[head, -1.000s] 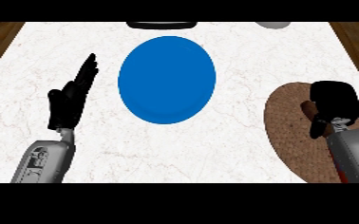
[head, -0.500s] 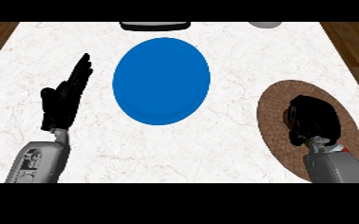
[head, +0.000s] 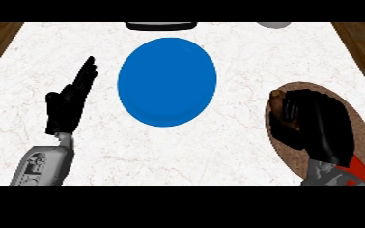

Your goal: Pick the sweet potato from the placemat and place it in the plate

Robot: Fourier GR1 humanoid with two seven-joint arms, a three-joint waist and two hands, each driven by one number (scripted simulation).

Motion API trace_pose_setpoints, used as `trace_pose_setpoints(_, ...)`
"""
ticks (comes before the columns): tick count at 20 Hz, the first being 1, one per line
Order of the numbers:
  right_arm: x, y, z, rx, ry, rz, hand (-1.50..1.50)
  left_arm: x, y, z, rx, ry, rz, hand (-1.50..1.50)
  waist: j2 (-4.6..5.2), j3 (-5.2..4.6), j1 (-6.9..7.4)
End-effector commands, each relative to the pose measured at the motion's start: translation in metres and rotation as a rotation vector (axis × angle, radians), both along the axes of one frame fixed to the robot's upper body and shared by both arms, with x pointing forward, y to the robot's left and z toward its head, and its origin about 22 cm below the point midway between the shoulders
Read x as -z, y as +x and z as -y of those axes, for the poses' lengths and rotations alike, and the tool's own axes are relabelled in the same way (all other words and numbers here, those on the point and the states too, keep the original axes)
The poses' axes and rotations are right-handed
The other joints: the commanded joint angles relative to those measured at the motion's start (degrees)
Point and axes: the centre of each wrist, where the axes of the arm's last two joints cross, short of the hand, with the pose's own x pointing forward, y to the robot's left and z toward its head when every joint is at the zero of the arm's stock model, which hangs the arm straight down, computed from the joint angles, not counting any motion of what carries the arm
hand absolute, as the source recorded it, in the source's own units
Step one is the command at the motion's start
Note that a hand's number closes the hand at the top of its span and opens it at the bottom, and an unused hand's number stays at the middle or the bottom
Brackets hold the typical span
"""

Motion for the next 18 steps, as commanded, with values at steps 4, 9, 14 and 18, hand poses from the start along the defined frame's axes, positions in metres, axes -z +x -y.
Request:
trace_pose_setpoints(4,-0.058,-0.013,-0.039,-0.198,0.067,0.193,1.50,-0.011,0.007,0.012,0.026,-0.008,0.015,0.00,0.39,0.07,0.97)
trace_pose_setpoints(9,-0.057,0.023,-0.092,-0.249,0.160,0.110,1.50,-0.004,-0.001,0.017,0.028,-0.011,0.006,0.00,0.54,0.09,1.81)
trace_pose_setpoints(14,-0.039,0.047,-0.115,-0.239,0.239,0.060,1.50,-0.019,0.008,0.014,0.016,0.012,0.020,0.00,0.54,0.11,1.61)
trace_pose_setpoints(18,-0.032,0.087,-0.153,-0.274,0.228,0.044,1.50,-0.006,0.006,0.015,0.048,-0.003,0.002,0.00,0.81,0.10,2.86)
